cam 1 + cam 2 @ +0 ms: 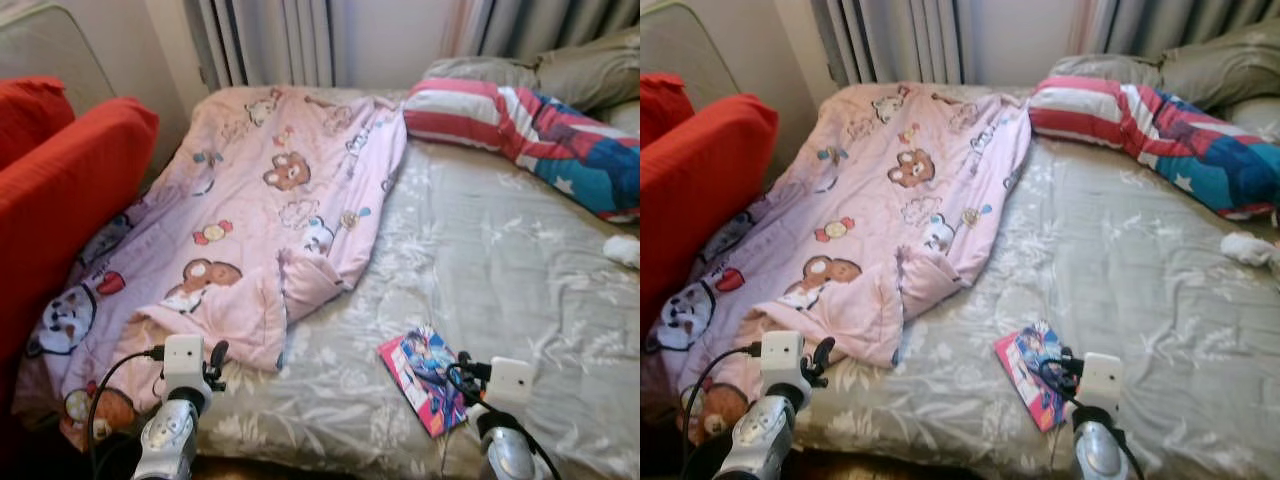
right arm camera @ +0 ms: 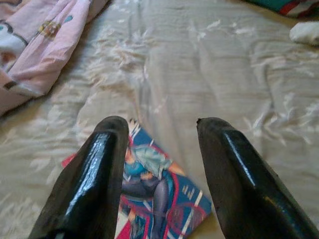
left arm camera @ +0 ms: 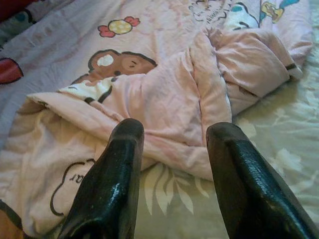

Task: Clean up the room

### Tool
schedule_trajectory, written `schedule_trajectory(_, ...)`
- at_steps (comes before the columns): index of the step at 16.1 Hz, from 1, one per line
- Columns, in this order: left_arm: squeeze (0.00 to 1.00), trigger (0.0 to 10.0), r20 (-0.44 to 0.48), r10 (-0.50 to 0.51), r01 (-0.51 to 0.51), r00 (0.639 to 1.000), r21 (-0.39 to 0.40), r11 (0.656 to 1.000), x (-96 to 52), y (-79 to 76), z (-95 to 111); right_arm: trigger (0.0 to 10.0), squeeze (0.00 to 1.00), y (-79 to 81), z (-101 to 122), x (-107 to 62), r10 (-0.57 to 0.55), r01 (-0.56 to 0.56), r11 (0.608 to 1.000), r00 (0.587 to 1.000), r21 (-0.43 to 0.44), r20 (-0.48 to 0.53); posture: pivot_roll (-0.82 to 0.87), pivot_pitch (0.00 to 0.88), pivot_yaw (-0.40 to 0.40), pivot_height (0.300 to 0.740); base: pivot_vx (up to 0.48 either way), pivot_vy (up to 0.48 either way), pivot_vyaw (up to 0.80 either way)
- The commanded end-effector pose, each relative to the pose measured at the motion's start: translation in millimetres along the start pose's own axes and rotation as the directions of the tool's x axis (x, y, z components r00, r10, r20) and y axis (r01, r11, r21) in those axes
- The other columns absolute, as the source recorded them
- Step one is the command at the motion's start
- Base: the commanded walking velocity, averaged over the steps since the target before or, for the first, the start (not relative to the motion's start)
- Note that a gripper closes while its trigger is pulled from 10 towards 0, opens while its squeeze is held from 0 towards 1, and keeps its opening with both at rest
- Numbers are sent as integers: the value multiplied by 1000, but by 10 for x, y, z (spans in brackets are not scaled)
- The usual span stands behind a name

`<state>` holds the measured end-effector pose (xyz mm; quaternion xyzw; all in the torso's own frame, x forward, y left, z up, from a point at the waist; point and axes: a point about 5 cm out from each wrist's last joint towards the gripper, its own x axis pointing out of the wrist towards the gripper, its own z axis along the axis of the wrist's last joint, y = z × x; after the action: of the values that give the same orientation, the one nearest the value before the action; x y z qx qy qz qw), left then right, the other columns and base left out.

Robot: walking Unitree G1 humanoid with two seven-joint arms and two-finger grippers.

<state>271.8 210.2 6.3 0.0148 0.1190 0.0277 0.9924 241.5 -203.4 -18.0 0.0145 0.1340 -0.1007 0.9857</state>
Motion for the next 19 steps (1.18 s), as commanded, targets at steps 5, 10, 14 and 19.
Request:
schedule_trajectory(5, 0, 10000, -39, -23, 23, 999, 14, 1000, -22, -1, -63, 10000, 0, 19, -70, -50, 6, -6, 1000, 1000, 2, -24, 27, 91, 64, 675, 0, 0, 0)
schedule_trajectory(10, 0, 10000, -15, -52, 53, 999, 20, 998, 8, -31, -1, 10000, 0, 58, -105, -50, 20, -19, 1000, 998, 9, -58, 25, 107, 67, 675, 0, 0, 0)
schedule_trajectory(14, 0, 10000, -17, -54, 54, 998, 15, 998, 10, -56, -4, 10000, 0, 80, -125, -69, 35, -34, 999, 998, 24, -61, 24, 121, 67, 645, 0, 0, 0)
schedule_trajectory(19, 0, 10000, -27, -50, 50, 998, 19, 999, -23, -12, -39, 10000, 0, 96, -146, -80, 41, -39, 999, 996, 21, -75, 28, 128, 67, 645, 0, 0, 0)
